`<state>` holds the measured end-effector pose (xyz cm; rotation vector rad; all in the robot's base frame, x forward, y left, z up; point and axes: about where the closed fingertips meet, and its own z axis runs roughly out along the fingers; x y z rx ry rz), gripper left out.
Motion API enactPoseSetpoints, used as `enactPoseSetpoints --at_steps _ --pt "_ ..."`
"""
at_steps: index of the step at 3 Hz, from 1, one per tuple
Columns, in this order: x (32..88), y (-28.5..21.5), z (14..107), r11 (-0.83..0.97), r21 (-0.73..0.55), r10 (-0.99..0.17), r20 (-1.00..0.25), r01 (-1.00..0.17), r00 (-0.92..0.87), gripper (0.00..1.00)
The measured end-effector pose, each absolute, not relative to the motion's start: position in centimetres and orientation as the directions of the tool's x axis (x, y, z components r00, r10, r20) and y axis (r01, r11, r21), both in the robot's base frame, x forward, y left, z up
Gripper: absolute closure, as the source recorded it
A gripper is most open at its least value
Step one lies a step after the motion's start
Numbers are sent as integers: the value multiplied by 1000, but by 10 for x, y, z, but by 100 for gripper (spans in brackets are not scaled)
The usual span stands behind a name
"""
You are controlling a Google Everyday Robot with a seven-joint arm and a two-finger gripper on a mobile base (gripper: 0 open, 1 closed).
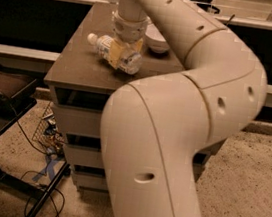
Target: Place blue plastic bottle upright
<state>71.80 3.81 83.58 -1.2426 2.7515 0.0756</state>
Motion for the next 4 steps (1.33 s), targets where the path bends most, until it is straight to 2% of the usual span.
enactPoseSetpoints --at_steps 2,3,4 --pt "683 -26 873 788 106 -552 -318 -607 -771 100" --pt "668 -49 879 788 192 -461 -445 -585 -768 100" --pt "686 -68 901 713 224 -355 -701 -664 -618 100"
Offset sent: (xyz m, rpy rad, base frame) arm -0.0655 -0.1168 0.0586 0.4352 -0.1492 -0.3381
